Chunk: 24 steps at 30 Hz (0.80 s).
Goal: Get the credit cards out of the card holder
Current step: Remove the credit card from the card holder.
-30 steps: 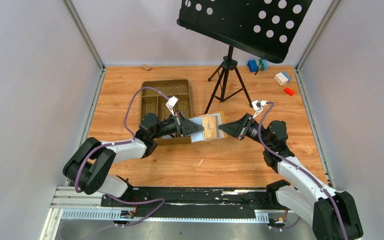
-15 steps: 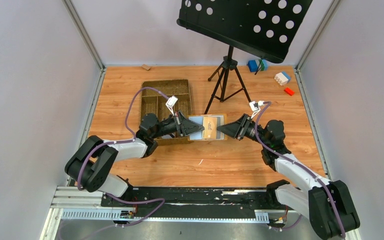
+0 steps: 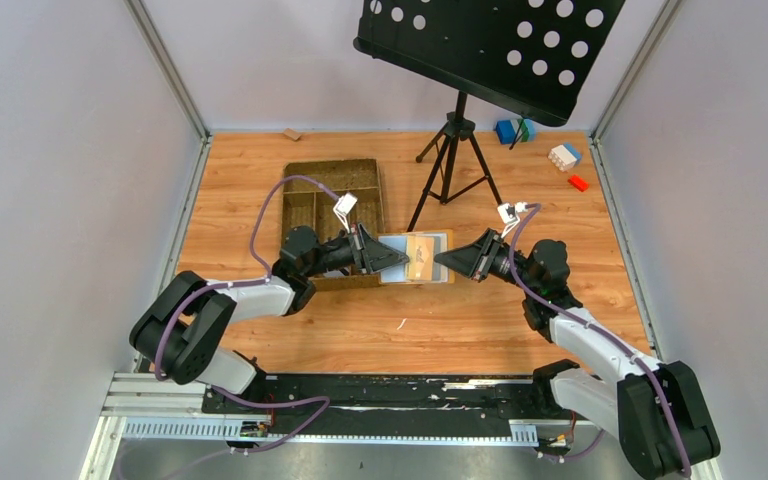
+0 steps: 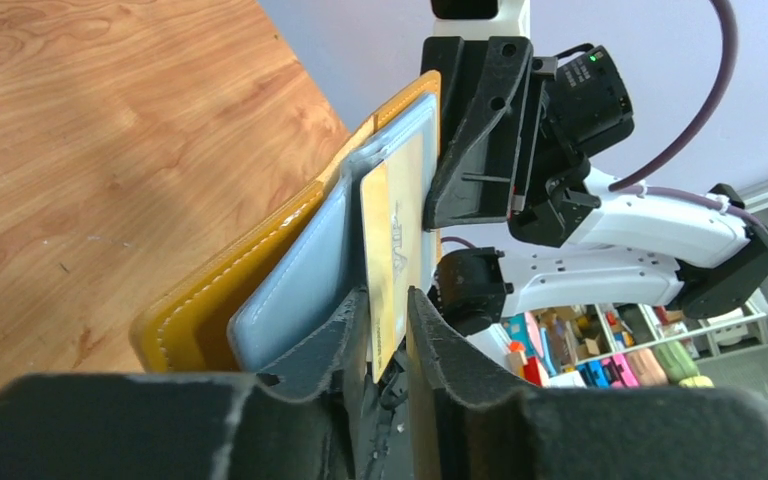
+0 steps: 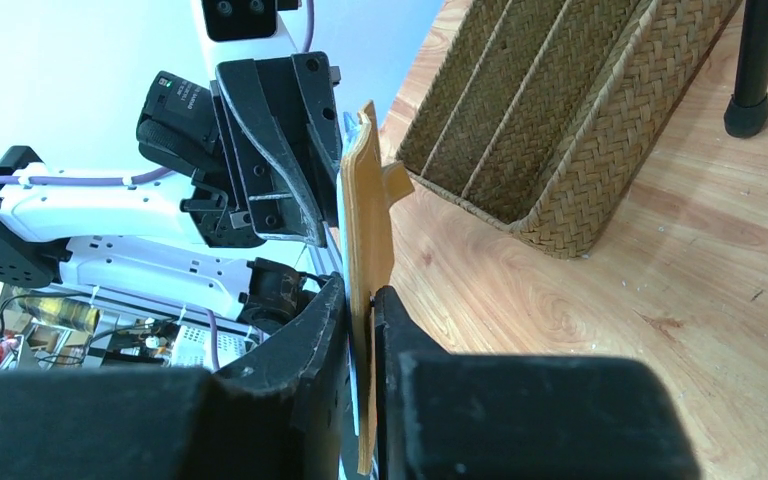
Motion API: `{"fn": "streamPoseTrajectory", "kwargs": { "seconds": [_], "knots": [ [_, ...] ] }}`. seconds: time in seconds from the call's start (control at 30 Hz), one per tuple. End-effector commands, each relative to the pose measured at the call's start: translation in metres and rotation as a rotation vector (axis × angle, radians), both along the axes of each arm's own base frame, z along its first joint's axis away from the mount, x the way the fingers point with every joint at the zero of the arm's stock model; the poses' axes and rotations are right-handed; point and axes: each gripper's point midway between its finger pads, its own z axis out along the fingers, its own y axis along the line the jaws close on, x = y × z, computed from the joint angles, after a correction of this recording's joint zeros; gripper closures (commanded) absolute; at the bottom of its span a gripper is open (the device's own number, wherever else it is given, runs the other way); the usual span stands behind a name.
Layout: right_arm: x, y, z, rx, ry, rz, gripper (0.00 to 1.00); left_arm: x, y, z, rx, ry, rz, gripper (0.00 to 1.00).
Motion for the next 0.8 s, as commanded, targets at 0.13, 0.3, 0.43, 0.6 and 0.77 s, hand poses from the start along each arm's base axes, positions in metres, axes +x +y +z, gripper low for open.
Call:
{"fn": "streamPoseTrajectory", "kwargs": {
  "seconds": [0.13, 0.3, 0.43, 0.6, 0.77],
  "knots": [
    [-0.004, 0.001, 0.026, 0.040, -0.094, 0.018, 1.00, 0.006, -0.005, -0.004, 0.040, -0.007, -0.005, 0.65],
    [-0.006, 0.003, 0.028, 0.055, -0.094, 0.040, 1.00, -0.001, -0.017, -0.008, 0.051, 0.005, -0.064, 0.62],
    [-0.007, 0.005, 0.028, 0.067, -0.089, 0.058, 1.00, -0.005, -0.020, -0.009, 0.064, -0.001, -0.082, 0.64],
    [-0.007, 0.005, 0.029, 0.068, -0.093, 0.057, 1.00, -0.003, -0.020, -0.012, 0.086, -0.008, -0.073, 0.89],
    [-0.001, 0.000, 0.021, 0.026, -0.078, 0.002, 1.00, 0.005, -0.012, -0.020, 0.170, -0.034, -0.002, 1.00]
  ]
}}
